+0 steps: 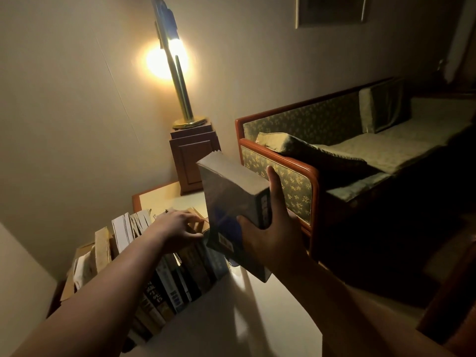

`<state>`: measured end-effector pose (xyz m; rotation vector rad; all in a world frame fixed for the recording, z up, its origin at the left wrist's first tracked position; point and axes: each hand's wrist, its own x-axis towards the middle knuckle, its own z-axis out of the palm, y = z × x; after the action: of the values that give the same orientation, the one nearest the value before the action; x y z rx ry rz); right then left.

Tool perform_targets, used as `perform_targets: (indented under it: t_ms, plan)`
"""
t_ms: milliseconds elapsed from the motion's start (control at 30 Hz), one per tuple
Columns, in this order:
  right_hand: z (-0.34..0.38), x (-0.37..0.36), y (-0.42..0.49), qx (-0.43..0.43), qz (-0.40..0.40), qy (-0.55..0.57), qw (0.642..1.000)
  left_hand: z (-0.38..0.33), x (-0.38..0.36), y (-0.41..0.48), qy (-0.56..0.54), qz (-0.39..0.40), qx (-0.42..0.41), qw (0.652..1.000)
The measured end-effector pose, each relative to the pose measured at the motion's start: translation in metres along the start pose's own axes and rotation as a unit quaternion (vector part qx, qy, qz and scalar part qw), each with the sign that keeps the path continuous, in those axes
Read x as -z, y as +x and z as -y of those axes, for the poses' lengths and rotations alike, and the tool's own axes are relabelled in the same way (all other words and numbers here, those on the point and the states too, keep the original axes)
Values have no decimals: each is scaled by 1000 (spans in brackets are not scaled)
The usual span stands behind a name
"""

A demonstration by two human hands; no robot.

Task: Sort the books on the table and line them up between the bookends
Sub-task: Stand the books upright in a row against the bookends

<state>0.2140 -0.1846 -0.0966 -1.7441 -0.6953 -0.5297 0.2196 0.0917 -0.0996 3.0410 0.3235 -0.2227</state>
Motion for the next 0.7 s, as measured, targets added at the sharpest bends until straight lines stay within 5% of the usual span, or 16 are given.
perform_targets:
  t_ms: [467, 700]
  plan:
    - [29, -10, 56, 99, -143, 5, 985, -3, -1, 2, 23, 0, -3, 1000]
    - [26, -60, 42, 114, -78, -10, 990, 5, -5, 6, 32, -8, 17, 999]
